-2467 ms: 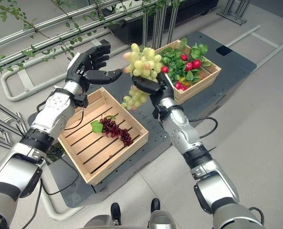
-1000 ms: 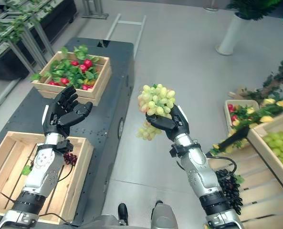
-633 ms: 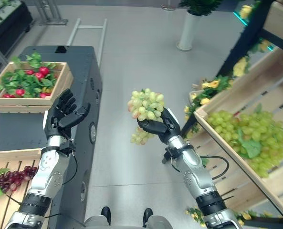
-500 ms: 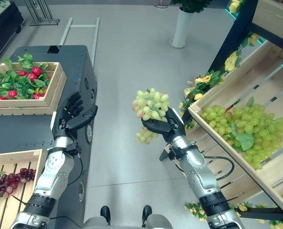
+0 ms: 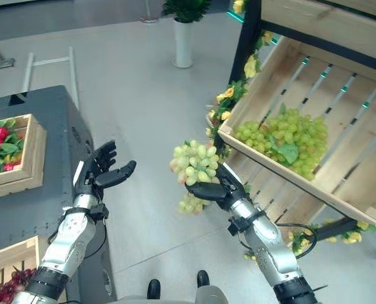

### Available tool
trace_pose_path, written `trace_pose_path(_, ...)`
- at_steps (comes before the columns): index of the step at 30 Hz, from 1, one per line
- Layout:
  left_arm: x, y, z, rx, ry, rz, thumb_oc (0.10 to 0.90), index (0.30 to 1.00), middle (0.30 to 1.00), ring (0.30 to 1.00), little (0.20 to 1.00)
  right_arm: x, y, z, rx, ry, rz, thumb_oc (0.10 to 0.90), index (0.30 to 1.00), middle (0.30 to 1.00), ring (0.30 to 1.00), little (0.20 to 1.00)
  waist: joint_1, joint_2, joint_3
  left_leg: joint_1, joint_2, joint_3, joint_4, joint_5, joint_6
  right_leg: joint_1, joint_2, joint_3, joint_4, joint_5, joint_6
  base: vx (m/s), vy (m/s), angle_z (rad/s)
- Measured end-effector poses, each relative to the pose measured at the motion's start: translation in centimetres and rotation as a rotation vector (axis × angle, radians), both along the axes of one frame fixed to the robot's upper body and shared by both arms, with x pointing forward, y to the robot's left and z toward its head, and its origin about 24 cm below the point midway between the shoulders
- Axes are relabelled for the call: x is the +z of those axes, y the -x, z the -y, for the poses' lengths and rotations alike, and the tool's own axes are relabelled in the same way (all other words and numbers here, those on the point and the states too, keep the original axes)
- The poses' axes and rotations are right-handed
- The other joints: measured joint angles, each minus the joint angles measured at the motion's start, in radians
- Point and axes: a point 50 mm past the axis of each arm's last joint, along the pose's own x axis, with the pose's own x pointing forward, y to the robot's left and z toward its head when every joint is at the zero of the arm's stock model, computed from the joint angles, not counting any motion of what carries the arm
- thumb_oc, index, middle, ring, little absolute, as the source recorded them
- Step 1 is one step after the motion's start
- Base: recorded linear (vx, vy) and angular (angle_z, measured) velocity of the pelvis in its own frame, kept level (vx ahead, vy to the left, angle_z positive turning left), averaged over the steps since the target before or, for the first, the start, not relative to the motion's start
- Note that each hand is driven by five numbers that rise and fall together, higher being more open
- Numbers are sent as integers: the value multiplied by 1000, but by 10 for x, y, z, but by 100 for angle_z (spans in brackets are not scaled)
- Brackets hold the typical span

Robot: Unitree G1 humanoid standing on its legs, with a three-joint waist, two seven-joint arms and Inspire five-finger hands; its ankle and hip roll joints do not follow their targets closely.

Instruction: Pick up the fruits from the basket on one side to the basket on the other side

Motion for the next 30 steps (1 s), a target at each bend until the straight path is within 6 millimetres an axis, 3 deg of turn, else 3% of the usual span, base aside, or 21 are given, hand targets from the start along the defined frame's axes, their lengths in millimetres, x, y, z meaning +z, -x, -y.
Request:
trace_pose_path(1, -6, 3, -2, 6, -3, -34, 800, 900, 900, 900, 900, 0, 0, -1, 12, -3, 2, 400, 300, 300, 300, 300, 1, 1, 1, 6, 11, 30, -1, -3, 3, -6, 4, -32, 7, 7, -7, -108, 13, -80)
trace_pose_path(2, -15, 9, -5, 20, -5, -72, 800, 900, 900, 900, 900, 2, 0, -3, 37, -7, 13, 400, 300, 300, 300, 300, 8, 9, 5, 18, 20, 104, 1, -7, 4, -31, 27, -84, 26, 46, -20, -90, -3, -105)
trace_pose_path(4, -22, 17, -10, 35, -8, -104, 800, 900, 900, 900, 900, 8, 0, -6, 72, -11, 44, 400, 300, 300, 300, 300, 30, 20, 15, 24, 49, 165, -2, -20, 4, -65, 49, -112, 48, 77, -12, -61, -79, -102)
trace_pose_path(6, -34, 24, -10, 40, 16, -159, 800, 900, 900, 900, 900, 10, 2, -5, 107, -9, 54, 400, 300, 300, 300, 300, 18, 23, 23, 33, 73, 192, -7, -23, 5, -86, 37, -192, 164, 5, -84, -49, -176, -52)
trace_pose_path(7, -38, 26, -9, 36, 25, -170, 800, 900, 900, 900, 900, 10, 3, -4, 117, -9, 57, 400, 300, 300, 300, 300, 28, 22, 23, 30, 81, 207, -7, -22, -5, -82, 33, -196, 172, -17, -97, -20, -171, -44)
trace_pose_path(8, -40, 27, -8, 36, 45, -180, 800, 900, 900, 900, 900, 12, 2, -5, 126, -33, 62, 400, 300, 300, 300, 300, 40, 8, 19, 25, 83, 214, -7, -19, -13, -75, 19, -196, 170, -51, -87, 0, -83, -34)
trace_pose_path(10, -49, 30, -7, 51, 79, -220, 800, 900, 900, 900, 900, 16, -1, -6, 129, -35, 77, 400, 300, 300, 300, 300, 40, 8, 22, 21, 89, 210, -1, -9, -33, -24, 33, -182, 64, -37, -62, 48, -75, -15)
trace_pose_path(13, -62, 40, 2, 49, 121, -272, 800, 900, 900, 900, 900, 24, 0, 1, 121, -6, 104, 400, 300, 300, 300, 300, 35, 20, 24, 39, 109, 207, -7, -4, -48, 48, 66, -179, -54, 20, -85, 52, -39, -8)
trace_pose_path(19, -69, 43, 8, 2, 139, -299, 800, 900, 900, 900, 900, 61, -4, 40, -23, -9, 244, 400, 300, 300, 300, 300, 11, 31, 18, 43, 124, 188, -8, -10, -68, 52, 84, -174, -53, 16, -92, 43, -6, -4)
trace_pose_path(24, -69, 43, 7, -5, 138, -299, 800, 900, 900, 900, 900, 88, -5, 47, -47, 10, 331, 400, 300, 300, 300, 300, -6, 48, 7, 48, 111, 188, -8, -13, -69, 52, 77, -157, -53, 20, -87, 33, 23, -6)
trace_pose_path(30, -72, 44, 7, -29, 142, -310, 800, 900, 900, 900, 900, 104, -4, 57, -104, 22, 386, 400, 300, 300, 300, 300, -8, 48, 6, 49, 102, 189, -8, -16, -65, 52, 69, -154, -53, 25, -87, 4, 5, -1)
